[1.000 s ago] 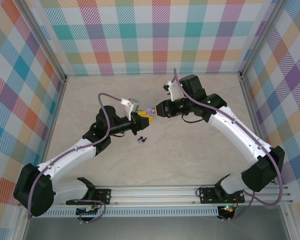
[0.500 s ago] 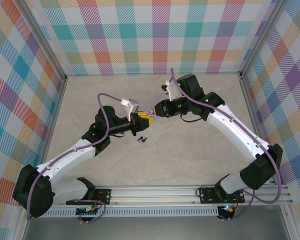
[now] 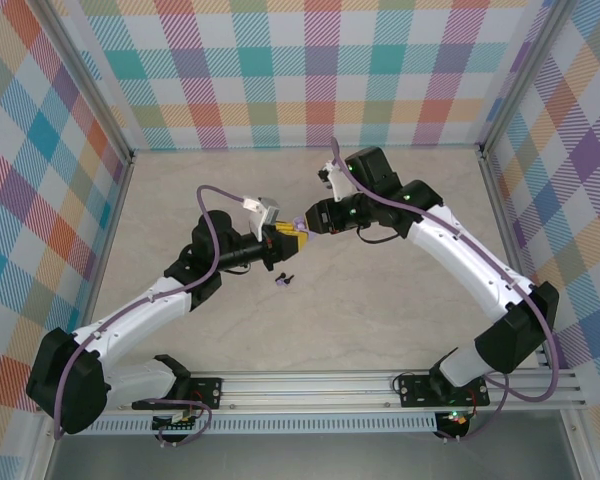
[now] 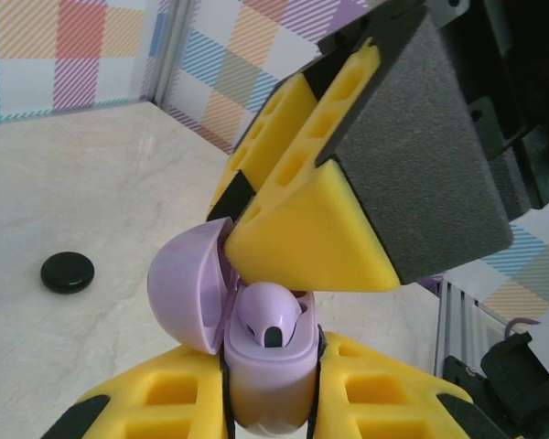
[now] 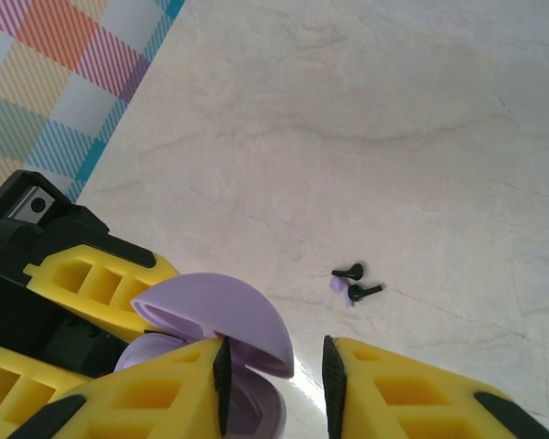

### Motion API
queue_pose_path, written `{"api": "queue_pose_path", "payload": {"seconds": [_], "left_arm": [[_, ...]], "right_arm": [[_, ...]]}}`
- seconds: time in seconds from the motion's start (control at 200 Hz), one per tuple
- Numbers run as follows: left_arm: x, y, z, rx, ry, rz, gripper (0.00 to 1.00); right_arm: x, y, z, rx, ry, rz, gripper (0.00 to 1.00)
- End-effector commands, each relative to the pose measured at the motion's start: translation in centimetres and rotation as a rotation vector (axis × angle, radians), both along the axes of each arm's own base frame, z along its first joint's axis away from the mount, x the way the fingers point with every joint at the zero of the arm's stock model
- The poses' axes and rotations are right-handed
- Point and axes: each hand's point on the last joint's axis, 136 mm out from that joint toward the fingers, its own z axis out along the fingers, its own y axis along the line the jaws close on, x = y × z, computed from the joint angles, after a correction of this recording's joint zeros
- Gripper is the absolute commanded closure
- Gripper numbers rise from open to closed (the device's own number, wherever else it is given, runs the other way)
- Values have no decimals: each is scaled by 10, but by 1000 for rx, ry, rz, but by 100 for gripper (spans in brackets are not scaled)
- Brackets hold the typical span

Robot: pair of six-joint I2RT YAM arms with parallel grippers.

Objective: Insert the wireless bluetooth earbuds into the charging case

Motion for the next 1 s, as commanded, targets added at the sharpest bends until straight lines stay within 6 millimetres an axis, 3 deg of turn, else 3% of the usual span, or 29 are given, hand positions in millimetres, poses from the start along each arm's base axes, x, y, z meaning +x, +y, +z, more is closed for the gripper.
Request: {"api": "queue_pose_path", "payload": {"seconds": [0.0,0.215,0.425,0.675,0.85,0.995], "left_arm": [[7,2,16,13,-54,50,92],[5,11,9,70,-38,86,92],[-9,20,20,76,-45,79,92],[-24,32,34,94,-60,80,93],[-33,42,40,120,-69,98,93],[-40,52,45,121,-77,122,93]], "right_arm": [[4,-15,18,-12,-89,-83,62],[25,-60,-1,-162,-106,-322,58],[29,-68,-39,-228,4,-336,58],[25,-38,-81,-206,153,-215,60],[7,-2,-111,-140,270,-65,58],[-6,20,-136,-150,340,13,63]]}}
